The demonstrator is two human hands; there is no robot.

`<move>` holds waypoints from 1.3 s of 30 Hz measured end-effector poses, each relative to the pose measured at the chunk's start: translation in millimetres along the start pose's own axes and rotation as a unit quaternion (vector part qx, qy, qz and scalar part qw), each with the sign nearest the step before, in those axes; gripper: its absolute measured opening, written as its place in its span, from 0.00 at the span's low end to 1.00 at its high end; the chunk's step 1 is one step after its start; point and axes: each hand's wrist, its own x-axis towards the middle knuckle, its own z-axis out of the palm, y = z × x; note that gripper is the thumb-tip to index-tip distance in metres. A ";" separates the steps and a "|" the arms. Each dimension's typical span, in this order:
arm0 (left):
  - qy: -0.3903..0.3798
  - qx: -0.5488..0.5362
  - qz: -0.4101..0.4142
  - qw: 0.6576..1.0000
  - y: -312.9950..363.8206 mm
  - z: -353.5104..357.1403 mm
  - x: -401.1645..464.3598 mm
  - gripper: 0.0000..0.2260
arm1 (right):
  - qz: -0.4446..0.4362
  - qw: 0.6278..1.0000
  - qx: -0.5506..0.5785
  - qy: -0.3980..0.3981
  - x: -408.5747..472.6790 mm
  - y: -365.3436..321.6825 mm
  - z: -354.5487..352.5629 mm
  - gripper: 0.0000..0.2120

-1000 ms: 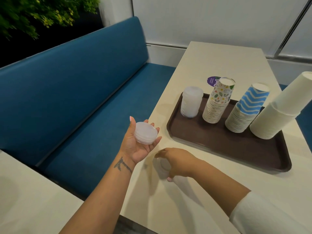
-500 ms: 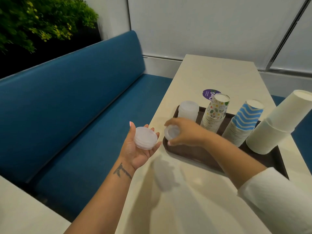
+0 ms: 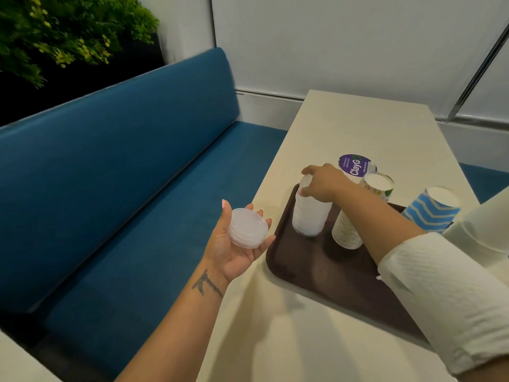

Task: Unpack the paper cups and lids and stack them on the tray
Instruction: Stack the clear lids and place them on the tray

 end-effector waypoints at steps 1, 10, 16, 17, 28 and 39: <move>0.000 0.000 -0.001 1.000 0.2 -0.7 2.1 0.38 | 0.003 1.000 0.002 -0.008 2.4 1.4 2.7 0.29; 0.003 0.002 -0.005 1.000 1.2 -2.0 12.4 0.37 | 0.012 1.000 0.024 -0.011 3.7 7.9 12.0 0.34; 0.001 0.001 -0.010 1.000 1.9 -0.3 15.2 0.36 | 0.011 1.000 -0.003 -0.012 2.5 6.2 13.3 0.43; -0.001 0.001 -0.010 1.000 2.0 -0.3 15.3 0.36 | 0.008 1.000 -0.008 -0.011 2.8 6.2 14.2 0.42; -0.004 0.003 -0.007 1.000 0.4 1.9 14.5 0.37 | -0.002 1.000 -0.011 -0.005 2.6 11.9 20.7 0.40; -0.051 0.021 -0.027 0.998 -5.2 16.1 3.0 0.36 | -0.274 0.944 0.130 -0.128 -71.0 -49.1 6.5 0.41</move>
